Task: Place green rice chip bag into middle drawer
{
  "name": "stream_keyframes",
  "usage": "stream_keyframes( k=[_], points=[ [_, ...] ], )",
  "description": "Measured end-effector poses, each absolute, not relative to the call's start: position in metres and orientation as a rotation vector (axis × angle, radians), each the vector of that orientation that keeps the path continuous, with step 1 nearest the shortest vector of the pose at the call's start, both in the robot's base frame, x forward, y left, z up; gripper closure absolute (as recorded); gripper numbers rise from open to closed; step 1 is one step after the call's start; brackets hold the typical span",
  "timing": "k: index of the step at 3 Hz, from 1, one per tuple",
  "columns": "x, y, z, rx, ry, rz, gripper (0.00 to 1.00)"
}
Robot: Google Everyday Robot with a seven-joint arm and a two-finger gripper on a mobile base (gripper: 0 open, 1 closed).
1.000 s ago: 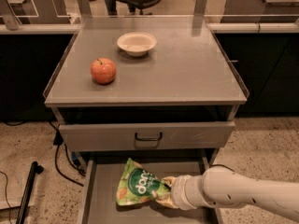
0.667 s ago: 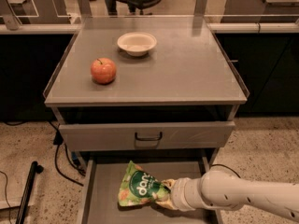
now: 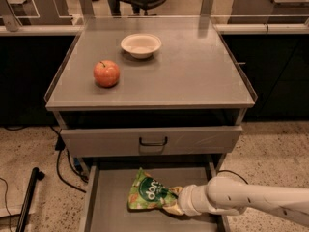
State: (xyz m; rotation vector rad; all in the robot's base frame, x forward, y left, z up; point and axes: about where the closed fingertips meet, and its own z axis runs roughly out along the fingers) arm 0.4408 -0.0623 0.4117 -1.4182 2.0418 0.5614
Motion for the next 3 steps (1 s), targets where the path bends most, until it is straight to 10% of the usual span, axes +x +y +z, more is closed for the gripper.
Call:
stream_keyframes(
  k=[1,3],
  points=[
    [0.4459,-0.0661,0.386,-1.428,2.074,0.563,1.0],
    [0.4455,-0.0662,0.3844,-1.429,2.076,0.564,0.51]
  ],
)
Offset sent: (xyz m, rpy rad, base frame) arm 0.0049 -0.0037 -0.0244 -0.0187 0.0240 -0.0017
